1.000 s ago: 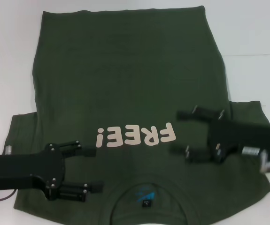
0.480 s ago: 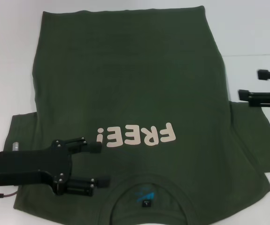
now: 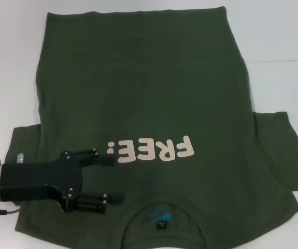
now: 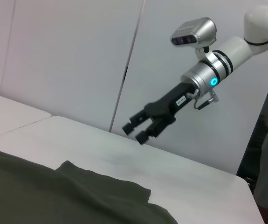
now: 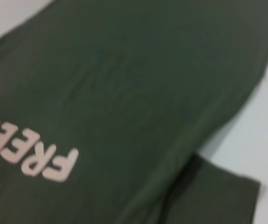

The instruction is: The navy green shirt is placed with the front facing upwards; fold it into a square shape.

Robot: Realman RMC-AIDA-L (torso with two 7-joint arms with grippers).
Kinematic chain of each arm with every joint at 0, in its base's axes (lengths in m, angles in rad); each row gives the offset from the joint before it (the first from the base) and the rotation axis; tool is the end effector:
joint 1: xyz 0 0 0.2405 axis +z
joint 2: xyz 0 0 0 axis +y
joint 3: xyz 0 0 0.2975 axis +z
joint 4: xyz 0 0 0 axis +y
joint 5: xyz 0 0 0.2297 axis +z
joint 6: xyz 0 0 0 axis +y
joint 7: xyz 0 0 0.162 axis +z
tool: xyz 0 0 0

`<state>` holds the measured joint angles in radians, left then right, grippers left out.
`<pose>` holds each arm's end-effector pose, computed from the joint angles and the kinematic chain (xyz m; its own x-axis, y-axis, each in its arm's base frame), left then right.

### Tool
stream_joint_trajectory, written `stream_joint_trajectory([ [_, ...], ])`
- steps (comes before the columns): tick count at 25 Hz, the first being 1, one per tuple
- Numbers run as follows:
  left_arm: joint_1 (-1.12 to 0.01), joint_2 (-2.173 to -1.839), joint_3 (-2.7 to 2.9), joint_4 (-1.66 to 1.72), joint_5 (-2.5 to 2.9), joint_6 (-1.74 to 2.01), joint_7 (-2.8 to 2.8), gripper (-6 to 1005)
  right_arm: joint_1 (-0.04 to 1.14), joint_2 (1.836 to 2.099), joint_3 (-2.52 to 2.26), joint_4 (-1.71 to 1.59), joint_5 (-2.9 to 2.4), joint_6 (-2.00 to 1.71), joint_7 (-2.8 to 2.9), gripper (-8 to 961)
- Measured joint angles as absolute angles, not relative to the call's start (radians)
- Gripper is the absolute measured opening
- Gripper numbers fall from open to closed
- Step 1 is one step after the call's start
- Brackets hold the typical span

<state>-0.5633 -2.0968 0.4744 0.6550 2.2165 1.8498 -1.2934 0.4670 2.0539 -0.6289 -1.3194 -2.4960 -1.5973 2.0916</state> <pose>-0.2885 0.3339 -0.0308 0.7971 0.3041 0.5218 0.3396 -0.9401 0.0292 0.3325 0.3785 0.1006 0.6769 -0.6945 -0.2436 -0.7009 -0.5072 -0.5015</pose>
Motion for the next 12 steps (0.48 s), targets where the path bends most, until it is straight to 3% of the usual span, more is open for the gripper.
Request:
stream_joint_trajectory([
  [12,-0.570,-2.097,0.474,0.646,2.216,1.835,-1.293,946,0.533,2.045,-0.616,-1.300,-2.759,-1.679,2.236,923],
])
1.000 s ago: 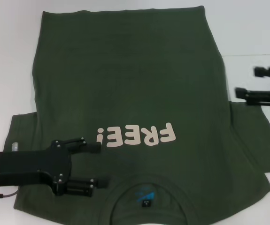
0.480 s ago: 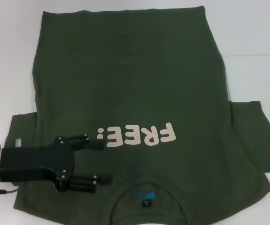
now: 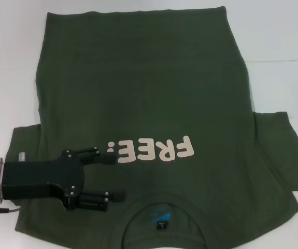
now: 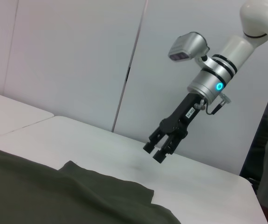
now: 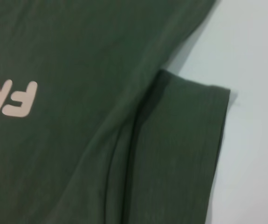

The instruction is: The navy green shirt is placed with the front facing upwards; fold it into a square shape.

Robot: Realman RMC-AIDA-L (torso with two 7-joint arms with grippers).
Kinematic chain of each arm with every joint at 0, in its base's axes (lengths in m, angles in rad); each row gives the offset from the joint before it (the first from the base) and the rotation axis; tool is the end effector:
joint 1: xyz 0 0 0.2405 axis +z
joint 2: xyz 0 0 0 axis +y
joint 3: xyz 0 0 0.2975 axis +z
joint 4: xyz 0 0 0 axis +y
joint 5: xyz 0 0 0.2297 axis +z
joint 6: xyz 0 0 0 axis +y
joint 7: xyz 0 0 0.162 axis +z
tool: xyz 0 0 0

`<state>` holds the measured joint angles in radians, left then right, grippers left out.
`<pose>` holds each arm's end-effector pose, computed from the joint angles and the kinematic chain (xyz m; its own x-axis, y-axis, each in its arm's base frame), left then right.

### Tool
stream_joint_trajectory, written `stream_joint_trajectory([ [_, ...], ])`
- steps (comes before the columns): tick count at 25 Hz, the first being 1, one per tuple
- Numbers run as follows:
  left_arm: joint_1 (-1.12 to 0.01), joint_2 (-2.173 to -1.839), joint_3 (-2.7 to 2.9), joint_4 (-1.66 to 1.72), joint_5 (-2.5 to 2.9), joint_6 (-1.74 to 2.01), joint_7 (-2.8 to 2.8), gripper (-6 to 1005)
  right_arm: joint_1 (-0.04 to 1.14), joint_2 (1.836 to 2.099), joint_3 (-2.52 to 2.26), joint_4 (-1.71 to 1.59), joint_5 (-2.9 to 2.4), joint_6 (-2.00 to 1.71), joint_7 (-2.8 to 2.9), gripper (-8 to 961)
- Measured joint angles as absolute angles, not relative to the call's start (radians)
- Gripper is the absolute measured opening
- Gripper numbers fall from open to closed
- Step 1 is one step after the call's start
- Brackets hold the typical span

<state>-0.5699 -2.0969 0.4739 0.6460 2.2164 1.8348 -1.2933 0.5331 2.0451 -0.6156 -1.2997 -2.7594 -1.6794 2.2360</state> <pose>-0.2876 0.3368 -0.0328 0.7968 0.3054 0.5213 0.3439 -0.9387 0.0242 0.3477 0.3724 0.1015 0.5116 -0.8517 -0.1133 -0.7546 -0.3823 -0.5333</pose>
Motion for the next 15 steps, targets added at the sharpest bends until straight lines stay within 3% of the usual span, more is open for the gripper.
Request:
stream_joint_trajectory([
  [15,-0.568,-2.109,0.476,0.643,2.215,1.824,-1.272,946,0.565,2.026,-0.595,-1.117,-2.785,-1.629,2.305,919],
])
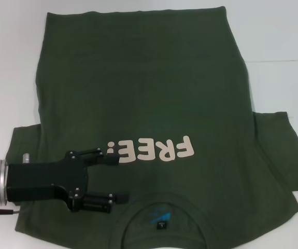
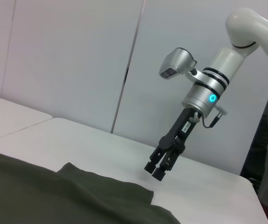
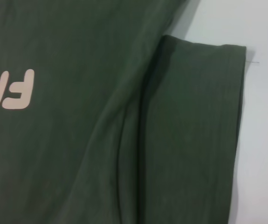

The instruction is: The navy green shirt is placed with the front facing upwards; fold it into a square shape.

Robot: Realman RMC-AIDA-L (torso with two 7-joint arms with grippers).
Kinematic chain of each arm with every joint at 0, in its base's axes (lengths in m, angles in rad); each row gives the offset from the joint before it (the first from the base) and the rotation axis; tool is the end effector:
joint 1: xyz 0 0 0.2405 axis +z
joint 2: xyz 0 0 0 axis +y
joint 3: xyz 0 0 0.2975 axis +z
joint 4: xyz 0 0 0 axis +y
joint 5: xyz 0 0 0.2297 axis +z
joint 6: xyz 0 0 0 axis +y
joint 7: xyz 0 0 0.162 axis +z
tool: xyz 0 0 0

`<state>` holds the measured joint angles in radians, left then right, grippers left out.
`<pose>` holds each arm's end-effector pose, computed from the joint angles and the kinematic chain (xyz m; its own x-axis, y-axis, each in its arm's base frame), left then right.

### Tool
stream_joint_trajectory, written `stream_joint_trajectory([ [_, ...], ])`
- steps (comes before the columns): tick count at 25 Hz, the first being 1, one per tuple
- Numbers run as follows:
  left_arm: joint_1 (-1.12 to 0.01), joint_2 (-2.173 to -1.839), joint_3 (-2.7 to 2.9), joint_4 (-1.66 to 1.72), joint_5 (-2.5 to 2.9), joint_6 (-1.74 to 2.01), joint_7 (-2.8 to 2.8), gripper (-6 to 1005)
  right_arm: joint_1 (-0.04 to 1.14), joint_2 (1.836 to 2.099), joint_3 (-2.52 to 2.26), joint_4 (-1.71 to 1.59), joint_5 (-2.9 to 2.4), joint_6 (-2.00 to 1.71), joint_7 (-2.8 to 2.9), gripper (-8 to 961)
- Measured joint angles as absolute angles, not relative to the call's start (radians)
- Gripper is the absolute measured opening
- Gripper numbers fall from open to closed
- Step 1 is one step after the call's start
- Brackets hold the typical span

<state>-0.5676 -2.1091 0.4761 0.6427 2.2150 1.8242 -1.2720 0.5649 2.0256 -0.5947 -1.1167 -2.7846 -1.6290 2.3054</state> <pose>-0.2863 0.3353 -0.0390 0.7984 0.2927 0.5263 0.3340 -0.9424 0.0175 0.3665 0.3750 0.0769 0.3857 -0.9144 -0.1224 -0.8371 -0.2912 -0.4631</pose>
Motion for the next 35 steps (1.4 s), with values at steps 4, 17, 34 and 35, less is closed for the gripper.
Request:
stream_joint_trajectory([
  [4,-0.568,-2.109,0.477,0.643,2.215,1.823,-1.272,947,0.579,2.021,-0.605,-1.083,-2.799,-1.607,2.322,916],
  [17,-0.567,-2.111,0.480,0.643,2.215,1.822,-1.273,947,0.607,2.008,-0.606,-0.988,-2.827,-1.545,2.328,894],
  [34,-0.573,-2.111,0.483,0.643,2.215,1.799,-1.276,946,0.629,1.996,-0.631,-0.934,-2.827,-1.516,2.338,803],
  [35,-0.574,-2.111,0.483,0.643,2.215,1.798,-1.276,946,0.629,1.996,-0.633,-0.934,-2.827,-1.515,2.339,798],
])
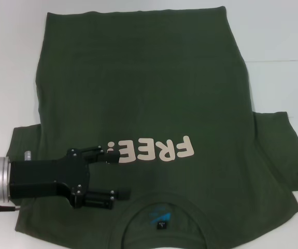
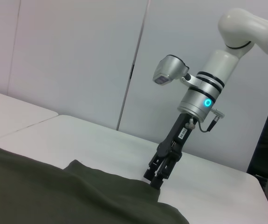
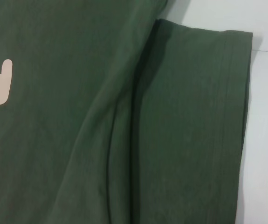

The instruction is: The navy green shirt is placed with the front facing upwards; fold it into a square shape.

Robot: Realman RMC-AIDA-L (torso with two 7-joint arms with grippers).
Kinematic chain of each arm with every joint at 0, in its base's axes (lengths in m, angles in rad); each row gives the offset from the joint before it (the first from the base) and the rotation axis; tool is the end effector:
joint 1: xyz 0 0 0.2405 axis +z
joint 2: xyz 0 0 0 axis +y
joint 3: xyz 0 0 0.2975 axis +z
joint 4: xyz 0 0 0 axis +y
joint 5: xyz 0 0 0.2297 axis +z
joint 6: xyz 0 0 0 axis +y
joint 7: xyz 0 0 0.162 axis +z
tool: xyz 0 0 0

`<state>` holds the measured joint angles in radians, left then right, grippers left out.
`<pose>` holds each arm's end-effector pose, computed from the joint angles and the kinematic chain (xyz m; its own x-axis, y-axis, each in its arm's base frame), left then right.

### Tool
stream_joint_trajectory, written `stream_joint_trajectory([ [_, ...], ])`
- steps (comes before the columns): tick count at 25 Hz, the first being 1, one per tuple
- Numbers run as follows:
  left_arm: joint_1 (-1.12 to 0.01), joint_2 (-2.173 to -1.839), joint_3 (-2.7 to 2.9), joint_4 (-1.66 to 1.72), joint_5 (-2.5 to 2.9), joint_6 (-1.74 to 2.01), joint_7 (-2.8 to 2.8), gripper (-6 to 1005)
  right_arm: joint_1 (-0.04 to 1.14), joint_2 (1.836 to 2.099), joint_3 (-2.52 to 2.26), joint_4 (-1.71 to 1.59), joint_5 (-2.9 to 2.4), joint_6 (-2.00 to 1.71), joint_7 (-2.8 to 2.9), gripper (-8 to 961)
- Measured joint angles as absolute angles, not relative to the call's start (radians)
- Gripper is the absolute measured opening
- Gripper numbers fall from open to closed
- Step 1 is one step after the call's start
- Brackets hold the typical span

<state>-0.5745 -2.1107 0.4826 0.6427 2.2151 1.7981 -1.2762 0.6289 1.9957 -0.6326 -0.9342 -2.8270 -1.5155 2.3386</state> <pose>-0.2857 0.3401 -0.0410 0.8046 0.2927 0.5167 0.3401 -0.9404 0.0031 0.3733 0.3949 0.0553 0.3574 -0.9308 -0.0768 -0.8340 -0.2811 -0.4747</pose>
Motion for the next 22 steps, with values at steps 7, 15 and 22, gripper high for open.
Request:
stream_joint_trajectory([
  [7,-0.578,-2.111,0.483,0.643,2.215,1.794,-1.276,945,0.629,1.996,-0.654,-0.934,-2.827,-1.506,2.345,760],
  [15,-0.580,-2.111,0.483,0.641,2.215,1.786,-1.276,946,0.638,1.996,-0.656,-0.913,-2.827,-1.497,2.345,728],
  [22,-0.580,-2.111,0.483,0.641,2.215,1.785,-1.276,946,0.644,1.996,-0.657,-0.893,-2.827,-1.489,2.345,715],
])
